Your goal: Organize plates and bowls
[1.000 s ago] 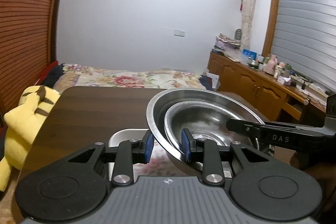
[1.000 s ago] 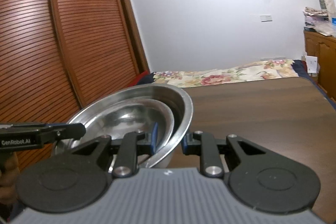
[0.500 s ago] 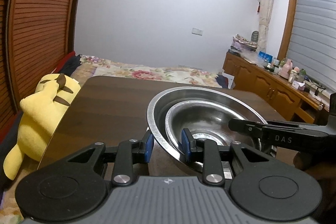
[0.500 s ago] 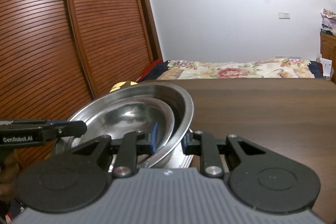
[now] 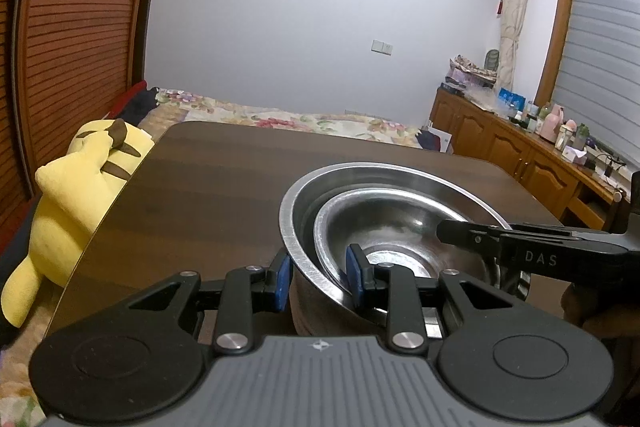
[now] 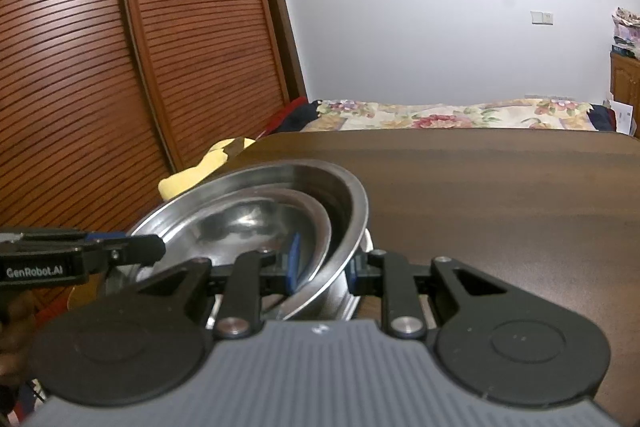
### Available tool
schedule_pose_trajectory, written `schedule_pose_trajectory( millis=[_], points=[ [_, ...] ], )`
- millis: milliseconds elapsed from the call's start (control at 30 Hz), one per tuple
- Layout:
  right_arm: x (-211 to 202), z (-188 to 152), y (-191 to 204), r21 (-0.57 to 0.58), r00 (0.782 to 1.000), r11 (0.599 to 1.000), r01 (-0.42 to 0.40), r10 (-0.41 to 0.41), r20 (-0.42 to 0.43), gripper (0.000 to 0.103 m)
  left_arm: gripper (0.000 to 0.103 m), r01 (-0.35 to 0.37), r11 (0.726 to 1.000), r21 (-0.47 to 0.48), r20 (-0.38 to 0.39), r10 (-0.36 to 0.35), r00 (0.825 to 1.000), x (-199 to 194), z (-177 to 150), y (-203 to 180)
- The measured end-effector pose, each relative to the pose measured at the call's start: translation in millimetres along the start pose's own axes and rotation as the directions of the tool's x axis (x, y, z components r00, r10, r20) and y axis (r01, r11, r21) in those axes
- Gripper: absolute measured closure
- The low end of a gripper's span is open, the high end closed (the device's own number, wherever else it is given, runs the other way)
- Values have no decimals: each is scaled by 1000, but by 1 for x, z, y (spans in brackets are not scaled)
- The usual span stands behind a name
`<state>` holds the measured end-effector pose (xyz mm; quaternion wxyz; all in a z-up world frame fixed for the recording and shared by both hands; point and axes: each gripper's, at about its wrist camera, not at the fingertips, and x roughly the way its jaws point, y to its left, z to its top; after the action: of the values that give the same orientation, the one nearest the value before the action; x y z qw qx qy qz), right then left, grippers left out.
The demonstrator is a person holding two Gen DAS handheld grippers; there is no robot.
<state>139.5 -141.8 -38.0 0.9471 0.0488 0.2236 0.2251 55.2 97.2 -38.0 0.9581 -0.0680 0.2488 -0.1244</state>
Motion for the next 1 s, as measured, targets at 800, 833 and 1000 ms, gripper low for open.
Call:
schedule_pose_trajectory(
  millis=[800, 833, 1000],
  points=[
    [2, 2, 3, -26, 1000, 1000, 6, -6, -24, 63, 72, -32, 999, 24, 8, 31, 999, 1, -1, -7],
    [0, 2, 2, -25, 1000, 1000, 9, -10, -19, 60, 70, -35, 999, 25, 9, 35, 999, 1, -1, -8],
    [-11, 6, -3, -21, 999, 999, 34, -34, 6, 60, 58, -58, 998, 37, 15, 57, 998, -1, 2, -6]
  ],
)
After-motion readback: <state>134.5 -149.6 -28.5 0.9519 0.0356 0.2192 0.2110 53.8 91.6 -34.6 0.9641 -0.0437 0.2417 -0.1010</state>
